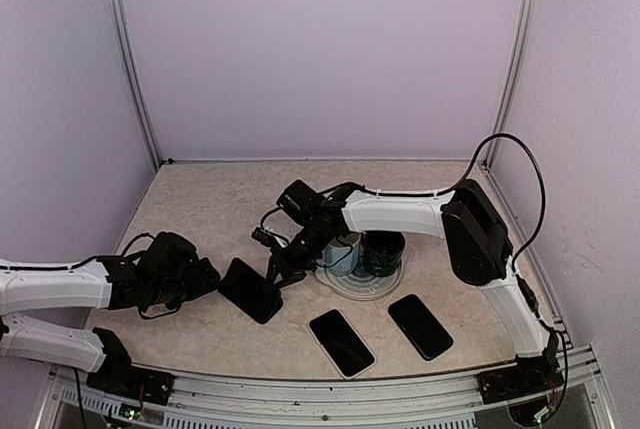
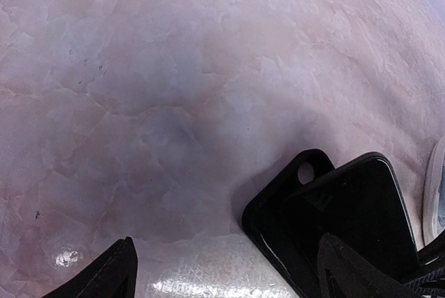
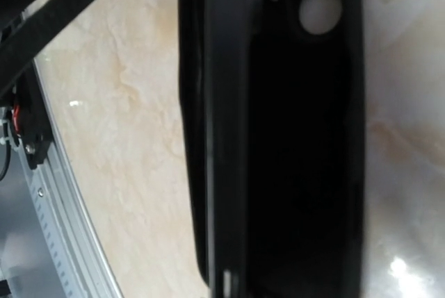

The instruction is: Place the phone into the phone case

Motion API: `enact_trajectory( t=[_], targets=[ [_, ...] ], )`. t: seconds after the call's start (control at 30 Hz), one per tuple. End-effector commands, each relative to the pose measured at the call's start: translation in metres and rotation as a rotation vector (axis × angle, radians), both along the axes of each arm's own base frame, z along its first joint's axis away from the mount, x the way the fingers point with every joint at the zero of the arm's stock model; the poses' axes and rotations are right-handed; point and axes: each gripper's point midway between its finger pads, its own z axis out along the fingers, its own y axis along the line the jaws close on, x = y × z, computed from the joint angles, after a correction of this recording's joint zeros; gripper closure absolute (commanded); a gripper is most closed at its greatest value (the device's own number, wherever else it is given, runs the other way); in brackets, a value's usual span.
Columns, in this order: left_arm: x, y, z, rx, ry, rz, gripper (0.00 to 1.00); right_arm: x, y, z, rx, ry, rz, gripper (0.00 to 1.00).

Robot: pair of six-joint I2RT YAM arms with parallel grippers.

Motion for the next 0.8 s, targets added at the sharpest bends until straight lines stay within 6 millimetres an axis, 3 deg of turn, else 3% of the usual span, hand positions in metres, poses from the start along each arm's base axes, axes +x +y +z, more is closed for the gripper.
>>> enact_trajectory(
  t=[0.0, 0.17, 0.23, 0.63, 0.77],
  targets=[
    [0.009, -0.006, 0.01, -0.014, -0.039, 0.0, 0.11, 0.008, 0.001, 0.0, 0.01, 0.006, -0.018, 0.97],
    [0.01, -0.009, 0.003, -0.01, -0.022, -0.007, 0.12, 0.011, 0.002, -0.006, 0.0, 0.006, -0.017, 0.82],
    [0.01, -0.012, -0.001, -0.009, -0.009, -0.015, 0.12, 0.014, 0.003, -0.008, -0.006, -0.004, -0.028, 0.7],
    [0.004, -0.01, -0.021, -0.006, 0.057, 0.019, 0.14, 0.043, 0.006, -0.009, -0.069, -0.268, -0.092, 0.65],
    [0.005, -0.014, -0.008, -0.066, 0.011, 0.025, 0.18, 0.05, 0.015, -0.01, -0.062, -0.32, -0.086, 0.64]
  ],
)
